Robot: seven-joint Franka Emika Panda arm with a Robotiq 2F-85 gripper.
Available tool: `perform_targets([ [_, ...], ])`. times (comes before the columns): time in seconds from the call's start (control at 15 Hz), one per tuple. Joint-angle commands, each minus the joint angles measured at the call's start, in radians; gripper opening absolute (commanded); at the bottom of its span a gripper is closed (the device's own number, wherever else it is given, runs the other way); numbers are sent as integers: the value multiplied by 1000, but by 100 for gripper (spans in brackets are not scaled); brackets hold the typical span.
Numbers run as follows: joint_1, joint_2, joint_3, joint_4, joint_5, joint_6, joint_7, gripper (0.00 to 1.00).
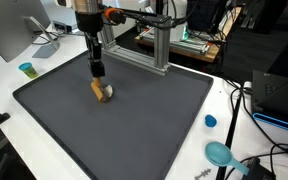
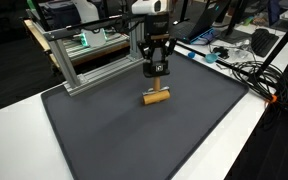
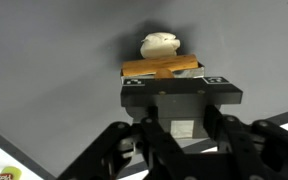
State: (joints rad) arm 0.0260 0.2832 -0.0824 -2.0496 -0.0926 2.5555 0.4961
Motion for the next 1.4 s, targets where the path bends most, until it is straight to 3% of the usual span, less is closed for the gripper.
perform_targets([
  [0.0,30,55,-34,44,-30,12,43,21],
  [0.33,58,-19,-63,13,-78,64,32,21],
  [0.6,69,-91,-56,-19,-143,14,1,21],
  [1.0,43,-49,-17,-20,-87,26,-52,21],
  [1.33,36,-15,-17,-8,-69,-29,-79,21],
])
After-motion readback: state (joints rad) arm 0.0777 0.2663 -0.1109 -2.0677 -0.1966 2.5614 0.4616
